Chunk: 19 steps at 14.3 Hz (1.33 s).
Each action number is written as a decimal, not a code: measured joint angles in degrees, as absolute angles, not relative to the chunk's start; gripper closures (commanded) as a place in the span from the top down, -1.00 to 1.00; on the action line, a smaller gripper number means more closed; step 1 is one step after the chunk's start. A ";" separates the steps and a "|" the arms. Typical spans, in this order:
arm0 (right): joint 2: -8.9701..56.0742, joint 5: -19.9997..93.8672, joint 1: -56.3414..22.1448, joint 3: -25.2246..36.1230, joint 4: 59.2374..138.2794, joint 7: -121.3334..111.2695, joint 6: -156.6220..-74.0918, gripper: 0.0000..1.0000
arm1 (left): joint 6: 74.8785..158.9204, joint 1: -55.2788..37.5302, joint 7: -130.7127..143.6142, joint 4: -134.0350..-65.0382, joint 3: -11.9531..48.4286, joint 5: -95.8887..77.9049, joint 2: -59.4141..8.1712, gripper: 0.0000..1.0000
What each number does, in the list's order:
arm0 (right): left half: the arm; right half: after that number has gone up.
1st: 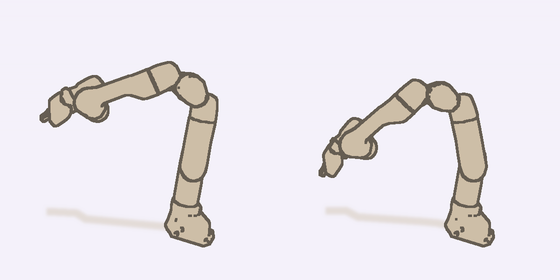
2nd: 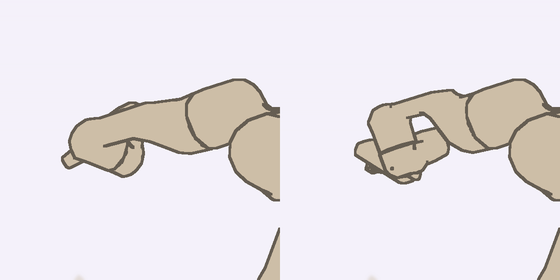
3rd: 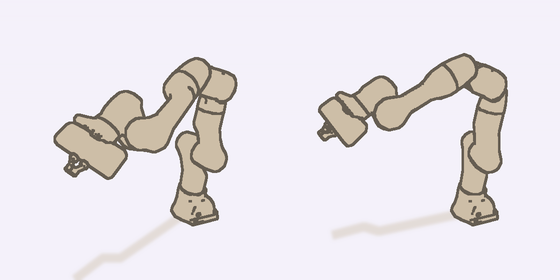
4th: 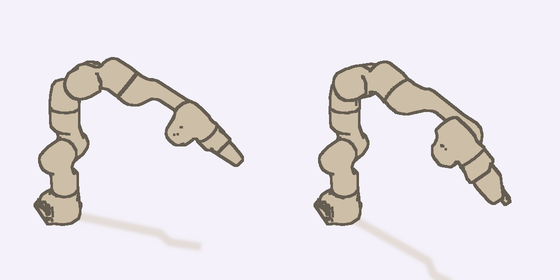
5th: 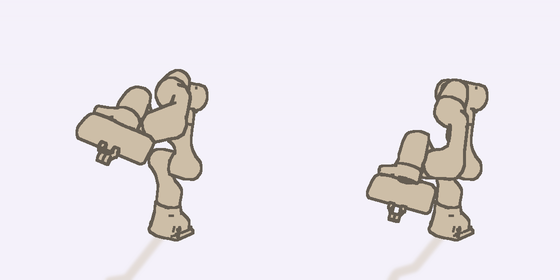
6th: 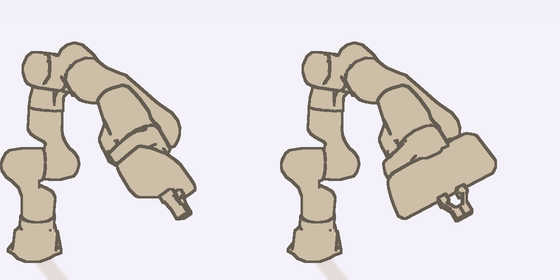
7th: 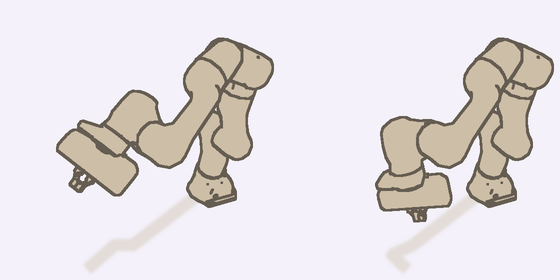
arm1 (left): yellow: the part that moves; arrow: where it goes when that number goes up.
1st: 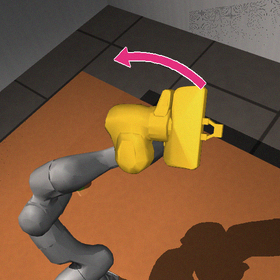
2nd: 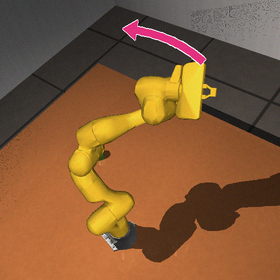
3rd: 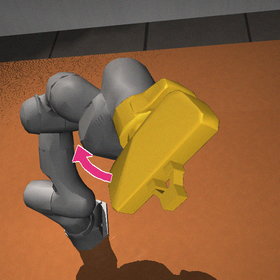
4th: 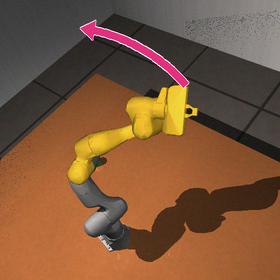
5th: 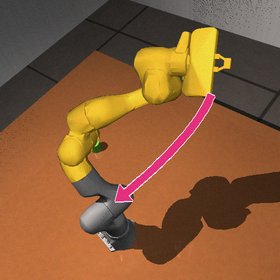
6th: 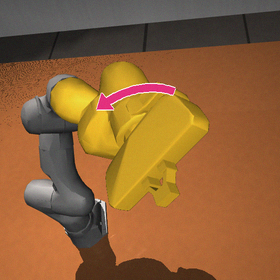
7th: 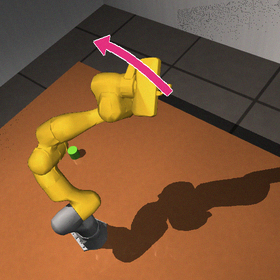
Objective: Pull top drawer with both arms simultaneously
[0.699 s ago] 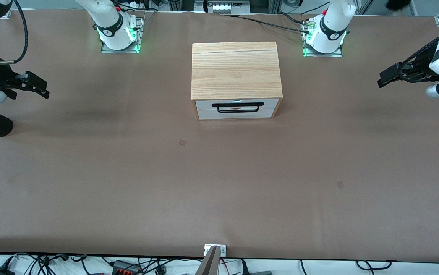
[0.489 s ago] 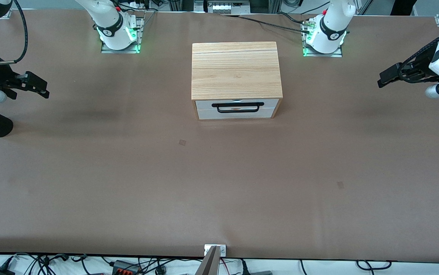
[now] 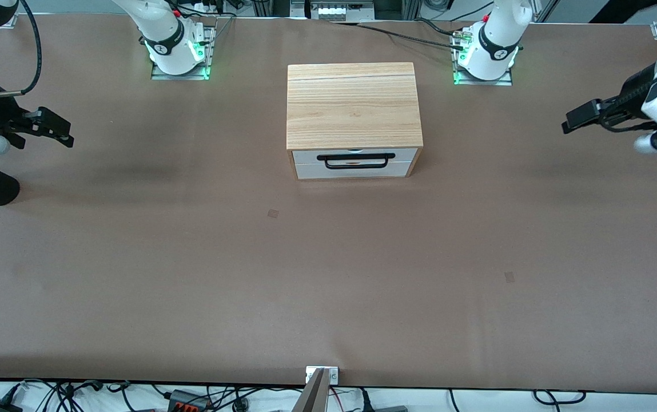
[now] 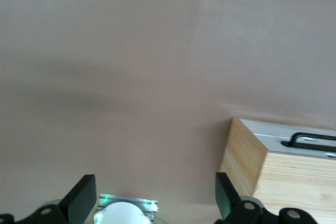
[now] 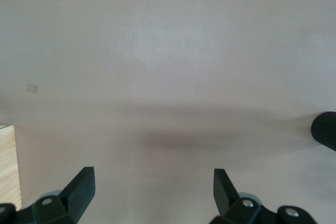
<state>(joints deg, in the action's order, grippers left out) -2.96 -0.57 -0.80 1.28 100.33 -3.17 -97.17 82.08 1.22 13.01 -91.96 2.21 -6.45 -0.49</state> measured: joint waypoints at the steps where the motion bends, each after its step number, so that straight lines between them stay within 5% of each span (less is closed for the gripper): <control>1: -2.96 -0.57 -0.80 1.28 100.33 -3.17 -97.15 1.00 | 82.13 1.25 13.01 -91.95 2.21 -7.38 -1.48 1.00; 9: 1.82 0.25 -0.89 0.92 100.43 -3.18 -98.59 1.00 | 88.56 3.98 -3.78 -91.19 2.20 -35.52 -17.39 1.00; 13: 7.25 10.12 -1.00 0.59 100.20 -3.18 -101.76 1.00 | 88.52 5.73 -17.85 -91.75 2.22 -48.62 -24.60 1.00; 19: 13.42 19.69 -8.03 -1.48 98.40 -4.39 -106.24 1.00 | 95.12 3.78 -36.57 -101.11 4.80 -65.73 -30.53 1.00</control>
<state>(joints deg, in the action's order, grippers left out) 13.42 19.69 -8.03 -1.48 98.40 -4.39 -106.24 95.12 3.78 -36.57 -101.11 4.80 -65.73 -30.53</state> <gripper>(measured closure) 0.000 0.000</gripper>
